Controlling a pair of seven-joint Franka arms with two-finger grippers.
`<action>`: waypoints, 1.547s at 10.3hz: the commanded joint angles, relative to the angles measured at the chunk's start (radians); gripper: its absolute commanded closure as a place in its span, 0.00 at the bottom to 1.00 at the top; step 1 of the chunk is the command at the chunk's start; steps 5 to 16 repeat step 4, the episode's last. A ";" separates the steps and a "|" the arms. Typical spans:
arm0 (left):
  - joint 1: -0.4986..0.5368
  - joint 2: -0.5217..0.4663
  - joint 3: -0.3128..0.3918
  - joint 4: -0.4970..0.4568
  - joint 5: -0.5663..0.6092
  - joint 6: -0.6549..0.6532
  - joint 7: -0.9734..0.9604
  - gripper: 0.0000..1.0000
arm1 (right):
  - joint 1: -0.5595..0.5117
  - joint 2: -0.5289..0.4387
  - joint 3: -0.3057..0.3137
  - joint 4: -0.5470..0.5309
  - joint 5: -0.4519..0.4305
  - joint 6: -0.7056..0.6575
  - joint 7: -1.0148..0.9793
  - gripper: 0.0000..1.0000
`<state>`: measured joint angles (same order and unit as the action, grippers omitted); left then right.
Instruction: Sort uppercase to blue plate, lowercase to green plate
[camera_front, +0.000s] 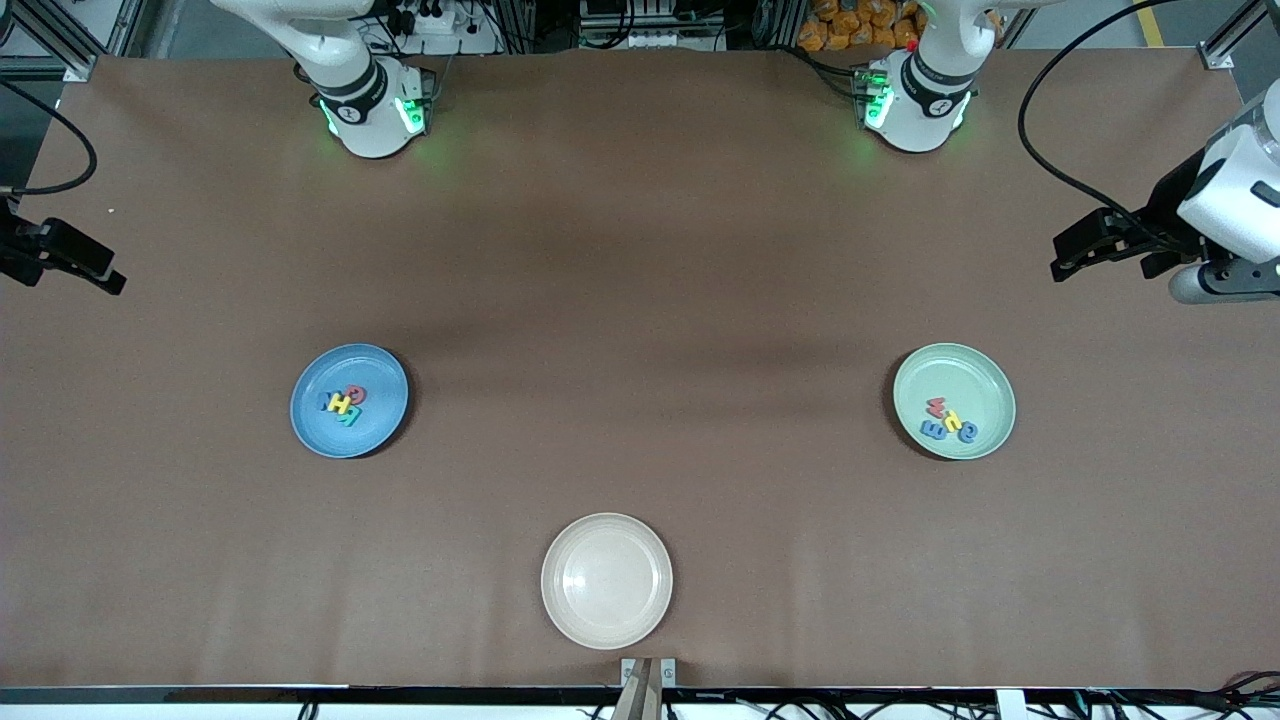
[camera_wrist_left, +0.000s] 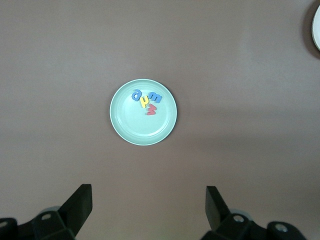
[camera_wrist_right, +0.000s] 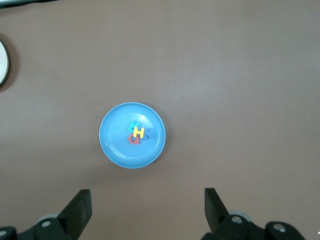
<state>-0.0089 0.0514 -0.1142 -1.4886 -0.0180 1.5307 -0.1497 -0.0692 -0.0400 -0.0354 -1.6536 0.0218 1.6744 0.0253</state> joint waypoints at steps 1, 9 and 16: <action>0.001 -0.041 0.014 -0.021 0.024 -0.030 0.056 0.00 | 0.011 0.002 0.019 0.009 0.004 -0.013 -0.015 0.00; 0.001 -0.042 0.028 -0.009 0.023 -0.046 0.064 0.00 | 0.045 -0.005 0.008 0.032 0.004 -0.041 -0.016 0.00; 0.001 -0.042 0.028 -0.009 0.023 -0.046 0.064 0.00 | 0.045 -0.005 0.008 0.032 0.004 -0.041 -0.016 0.00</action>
